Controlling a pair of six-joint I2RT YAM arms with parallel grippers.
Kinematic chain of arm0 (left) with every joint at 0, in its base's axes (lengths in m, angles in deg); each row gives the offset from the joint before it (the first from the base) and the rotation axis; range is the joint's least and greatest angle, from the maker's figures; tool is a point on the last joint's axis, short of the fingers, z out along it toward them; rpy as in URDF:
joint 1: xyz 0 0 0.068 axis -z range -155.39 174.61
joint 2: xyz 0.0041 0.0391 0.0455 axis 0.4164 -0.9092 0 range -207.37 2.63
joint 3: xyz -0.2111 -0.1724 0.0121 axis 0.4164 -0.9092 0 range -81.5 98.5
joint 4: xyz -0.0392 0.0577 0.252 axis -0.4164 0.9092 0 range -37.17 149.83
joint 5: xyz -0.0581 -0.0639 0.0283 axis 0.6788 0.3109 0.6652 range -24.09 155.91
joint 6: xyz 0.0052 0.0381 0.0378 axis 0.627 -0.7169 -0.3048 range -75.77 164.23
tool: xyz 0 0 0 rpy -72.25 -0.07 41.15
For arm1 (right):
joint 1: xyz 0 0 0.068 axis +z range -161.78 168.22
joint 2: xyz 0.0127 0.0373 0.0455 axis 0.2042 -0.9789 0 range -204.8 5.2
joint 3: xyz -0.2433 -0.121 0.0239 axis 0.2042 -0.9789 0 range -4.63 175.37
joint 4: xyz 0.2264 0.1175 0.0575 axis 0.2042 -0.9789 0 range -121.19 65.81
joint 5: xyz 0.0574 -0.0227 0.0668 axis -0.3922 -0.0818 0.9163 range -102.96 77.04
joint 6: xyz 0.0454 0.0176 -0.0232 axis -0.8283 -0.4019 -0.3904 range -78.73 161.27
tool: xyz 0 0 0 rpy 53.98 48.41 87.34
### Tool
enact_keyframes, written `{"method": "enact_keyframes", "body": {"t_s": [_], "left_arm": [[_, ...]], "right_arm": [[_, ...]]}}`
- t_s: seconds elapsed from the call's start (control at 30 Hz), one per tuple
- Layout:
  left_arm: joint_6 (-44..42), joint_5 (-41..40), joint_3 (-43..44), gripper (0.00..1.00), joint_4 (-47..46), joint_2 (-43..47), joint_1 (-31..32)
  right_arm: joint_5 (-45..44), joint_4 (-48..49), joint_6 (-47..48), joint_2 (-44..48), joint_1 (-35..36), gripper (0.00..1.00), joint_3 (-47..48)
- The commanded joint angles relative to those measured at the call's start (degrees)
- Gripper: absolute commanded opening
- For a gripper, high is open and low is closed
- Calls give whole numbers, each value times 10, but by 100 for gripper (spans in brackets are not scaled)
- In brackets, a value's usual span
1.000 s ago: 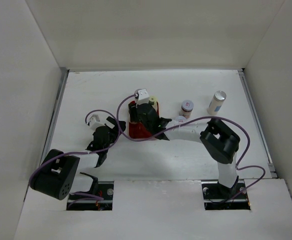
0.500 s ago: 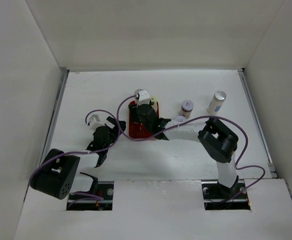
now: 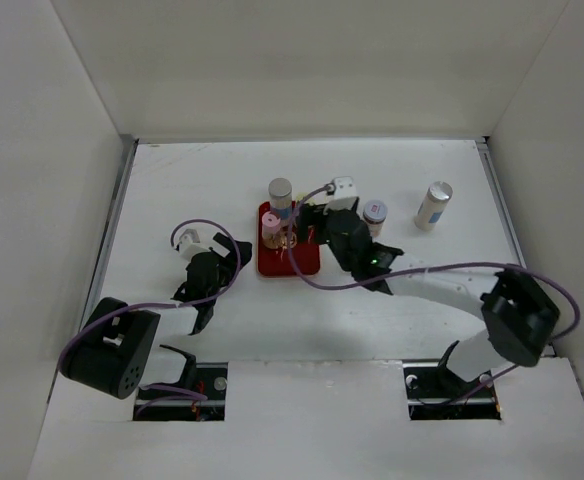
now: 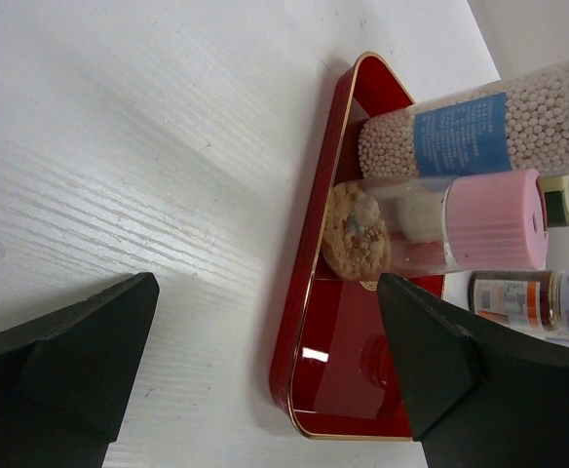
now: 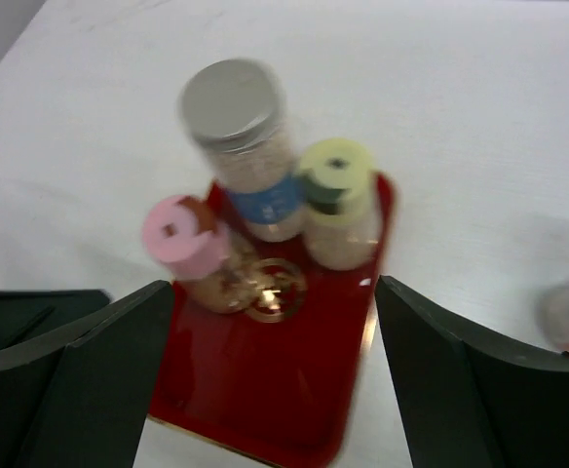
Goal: Organize the condiment bottles
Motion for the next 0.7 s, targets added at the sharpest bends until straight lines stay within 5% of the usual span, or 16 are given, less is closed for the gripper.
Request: {"method": "enact_keyframes", "body": {"t_s": [0.0,0.17,0.4,0.5,0.67], "left_arm": [[3,8,-2,100,-19,6,4],[3,9,0,100,-19,2,5],[2,8,2,100,-19,-1,6],[1,8,1,100,-19,-1,6],[1,7,2,100,-19,-1,7]], "right_arm": [[-64,-44,-35,69,-49,92,-65],[-78,-162,-69,94,-99,98,-96],[-42,-184,-86,43,-102,99,-80],[-32,-184,-98,19,-108,90,-70],[-56,-181,-100,33,-107,54,-61]]}}
